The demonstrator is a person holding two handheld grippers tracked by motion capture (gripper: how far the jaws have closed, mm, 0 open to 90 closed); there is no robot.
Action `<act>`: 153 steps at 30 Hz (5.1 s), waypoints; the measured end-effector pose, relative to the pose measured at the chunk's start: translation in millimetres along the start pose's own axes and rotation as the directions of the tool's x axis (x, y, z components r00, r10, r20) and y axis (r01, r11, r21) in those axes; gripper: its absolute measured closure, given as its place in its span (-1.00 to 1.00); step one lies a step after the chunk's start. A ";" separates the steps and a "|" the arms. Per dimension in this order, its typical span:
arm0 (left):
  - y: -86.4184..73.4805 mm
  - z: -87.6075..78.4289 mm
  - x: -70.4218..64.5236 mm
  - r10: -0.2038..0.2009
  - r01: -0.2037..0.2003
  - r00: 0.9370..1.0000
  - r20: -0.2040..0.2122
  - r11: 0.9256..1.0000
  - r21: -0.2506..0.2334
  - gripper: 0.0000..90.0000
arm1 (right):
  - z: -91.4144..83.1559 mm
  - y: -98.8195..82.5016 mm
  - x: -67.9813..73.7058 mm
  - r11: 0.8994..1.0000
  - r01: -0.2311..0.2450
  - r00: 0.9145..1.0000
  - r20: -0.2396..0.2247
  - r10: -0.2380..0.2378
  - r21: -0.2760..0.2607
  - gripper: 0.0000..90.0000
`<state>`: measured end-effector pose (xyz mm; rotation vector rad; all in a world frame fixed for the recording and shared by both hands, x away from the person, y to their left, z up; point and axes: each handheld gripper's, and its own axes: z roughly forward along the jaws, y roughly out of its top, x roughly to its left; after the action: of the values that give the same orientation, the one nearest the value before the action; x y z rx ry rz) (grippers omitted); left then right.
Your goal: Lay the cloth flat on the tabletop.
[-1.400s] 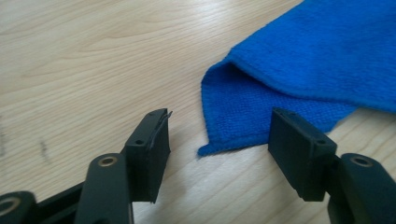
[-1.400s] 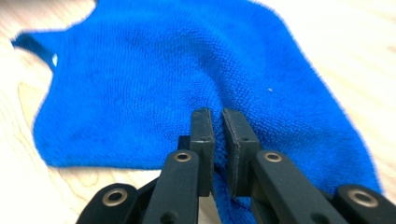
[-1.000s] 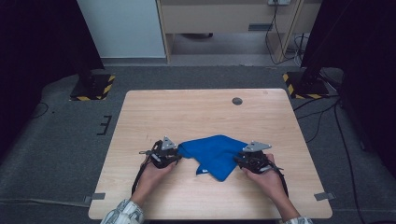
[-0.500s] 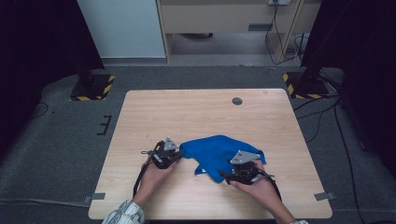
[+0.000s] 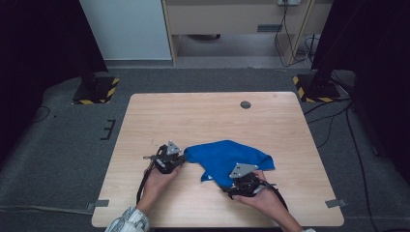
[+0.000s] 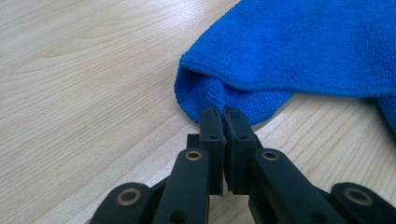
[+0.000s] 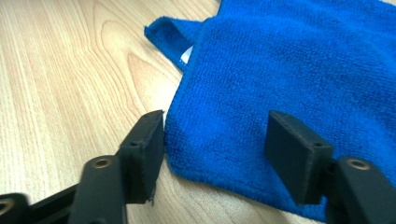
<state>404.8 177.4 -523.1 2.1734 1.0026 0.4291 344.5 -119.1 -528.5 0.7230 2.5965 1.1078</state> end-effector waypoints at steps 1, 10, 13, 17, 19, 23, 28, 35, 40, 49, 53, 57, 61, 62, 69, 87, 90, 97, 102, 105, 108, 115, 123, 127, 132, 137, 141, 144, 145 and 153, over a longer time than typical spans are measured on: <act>0.0 0.0 -0.1 0.001 -0.001 1.000 -0.001 1.000 0.002 0.93 | 0.6 -0.2 0.4 1.000 0.004 1.000 0.000 -0.004 0.004 -0.07; 0.2 -1.4 0.2 0.001 -0.001 1.000 -0.001 1.000 -0.007 0.93 | 0.2 -0.8 -1.8 1.000 -0.003 1.000 -0.002 0.003 0.002 0.52; 0.6 -2.2 0.1 -0.001 0.001 1.000 -0.004 1.000 -0.014 0.93 | -0.5 -1.3 -5.6 1.000 -0.017 1.000 0.012 0.017 0.001 0.76; 1.3 -4.4 0.7 -0.004 0.004 1.000 -0.004 1.000 -0.025 0.93 | -3.4 -0.5 -9.7 0.999 -0.048 0.999 0.004 0.049 -0.018 0.86; 1.7 -5.7 1.3 -0.006 0.006 1.000 -0.005 0.999 -0.033 0.93 | -9.1 1.5 -12.7 0.997 -0.060 0.998 0.009 0.060 -0.044 0.86; 4.1 -9.4 2.4 -0.002 0.002 1.000 -0.019 0.999 -0.045 0.93 | -20.6 5.0 -20.8 0.991 -0.087 0.995 0.033 0.091 -0.101 0.87; 12.1 -16.3 0.1 0.029 -0.032 0.999 -0.045 0.997 -0.064 0.93 | -39.3 7.8 -38.2 0.976 -0.130 0.986 0.082 0.146 -0.174 0.88; 32.2 -21.8 0.7 0.031 -0.033 0.999 -0.021 0.994 -0.106 0.93 | -53.5 9.2 -65.2 0.968 -0.159 0.975 0.125 0.185 -0.192 0.89; 42.5 -20.0 6.4 0.021 -0.022 1.000 -0.004 0.994 -0.110 0.93 | -60.7 11.7 -82.6 0.963 -0.175 0.967 0.147 0.207 -0.206 0.90; 45.7 -12.0 13.0 -0.001 0.002 1.000 0.006 0.994 -0.105 0.93 | -57.2 13.9 -108.8 0.948 -0.222 0.948 0.177 0.265 -0.226 0.90; 45.9 -15.4 13.2 -0.003 0.004 1.000 0.009 0.993 -0.115 0.93 | -58.0 14.0 -108.3 0.947 -0.228 0.947 0.174 0.270 -0.227 0.90; 45.9 -16.4 10.1 -0.001 0.003 1.000 0.017 0.993 -0.116 0.93 | -57.8 14.0 -104.5 0.947 -0.227 0.949 0.168 0.267 -0.226 0.91; 46.6 -17.5 7.7 0.010 -0.008 1.000 0.022 0.993 -0.114 0.94 | -55.7 14.7 -104.1 0.950 -0.225 0.950 0.170 0.264 -0.217 0.91; 46.8 -18.7 7.2 0.013 -0.010 1.000 0.023 0.993 -0.116 0.94 | -55.5 15.0 -103.9 0.949 -0.227 0.949 0.170 0.266 -0.217 0.91; 47.8 -33.6 4.3 0.030 -0.027 0.999 0.024 0.990 -0.140 0.94 | -66.1 19.6 -96.5 0.947 -0.217 0.951 0.166 0.260 -0.238 0.91; 75.5 -82.7 28.9 -0.001 0.012 0.999 0.045 0.968 -0.250 0.95 | -92.6 57.3 -69.3 0.944 -0.179 0.965 0.139 0.224 -0.278 0.91; 84.9 -77.8 32.1 0.008 -0.002 1.000 0.027 0.974 -0.228 0.95 | -93.2 66.2 -76.2 0.950 -0.169 0.963 0.163 0.216 -0.261 0.91; 99.8 -57.6 43.2 -0.013 0.015 1.000 0.008 0.981 -0.191 0.95 | -86.3 74.3 -111.8 0.953 -0.192 0.950 0.201 0.240 -0.234 0.91; 109.0 -41.3 50.0 -0.020 0.018 1.000 -0.006 0.987 -0.161 0.95 | -79.4 74.1 -137.3 0.948 -0.223 0.939 0.209 0.271 -0.226 0.91; 113.7 -32.6 52.2 -0.025 0.023 1.000 -0.014 0.989 -0.144 0.94 | -74.5 72.8 -150.0 0.950 -0.233 0.934 0.223 0.278 -0.210 0.91; 119.0 -23.1 52.0 -0.025 0.021 0.999 -0.029 0.991 -0.134 0.94 | -69.9 70.3 -161.7 0.950 -0.249 0.929 0.232 0.290 -0.190 0.91; 132.6 -2.9 46.9 -0.023 0.018 0.998 -0.056 0.995 -0.102 0.94 | -63.5 58.7 -180.5 0.946 -0.283 0.914 0.254 0.315 -0.156 0.91; 144.7 12.9 38.6 -0.001 -0.004 0.998 -0.063 0.997 -0.081 0.94 | -73.8 45.4 -186.7 0.938 -0.310 0.903 0.263 0.341 -0.152 0.91; 147.1 23.9 41.9 0.003 -0.007 0.997 -0.073 0.999 -0.051 0.94 | -68.6 43.6 -193.5 0.933 -0.331 0.896 0.261 0.358 -0.143 0.91; 141.3 39.6 53.2 -0.021 0.020 0.997 -0.070 1.000 -0.023 0.94 | -48.9 42.3 -204.4 0.929 -0.355 0.893 0.258 0.369 -0.102 0.91; 134.9 52.1 59.5 -0.028 0.029 0.997 -0.069 0.999 0.012 0.94 | -29.7 42.8 -209.4 0.923 -0.378 0.887 0.255 0.384 -0.076 0.90; 132.7 52.0 64.6 -0.049 0.049 0.996 -0.069 0.999 0.000 0.93 | -17.5 44.4 -213.3 0.917 -0.392 0.881 0.257 0.398 -0.075 0.87; 131.7 51.1 67.0 -0.065 0.063 0.995 -0.082 0.998 -0.027 0.59 | -10.0 45.5 -215.3 0.910 -0.404 0.868 0.274 0.414 -0.096 0.56; 131.7 49.8 67.9 -0.067 0.064 0.993 -0.093 0.997 -0.033 0.39 | -8.9 46.2 -215.4 0.906 -0.408 0.863 0.277 0.423 -0.113 0.43; 130.9 37.5 63.2 -0.070 0.063 0.994 -0.085 0.995 -0.078 -0.29 | -15.4 51.1 -211.2 0.891 -0.411 0.837 0.306 0.453 -0.193 -0.30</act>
<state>535.9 148.4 -456.0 2.0635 1.0863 0.5259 536.6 -208.5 -477.7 1.3889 2.1025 1.1139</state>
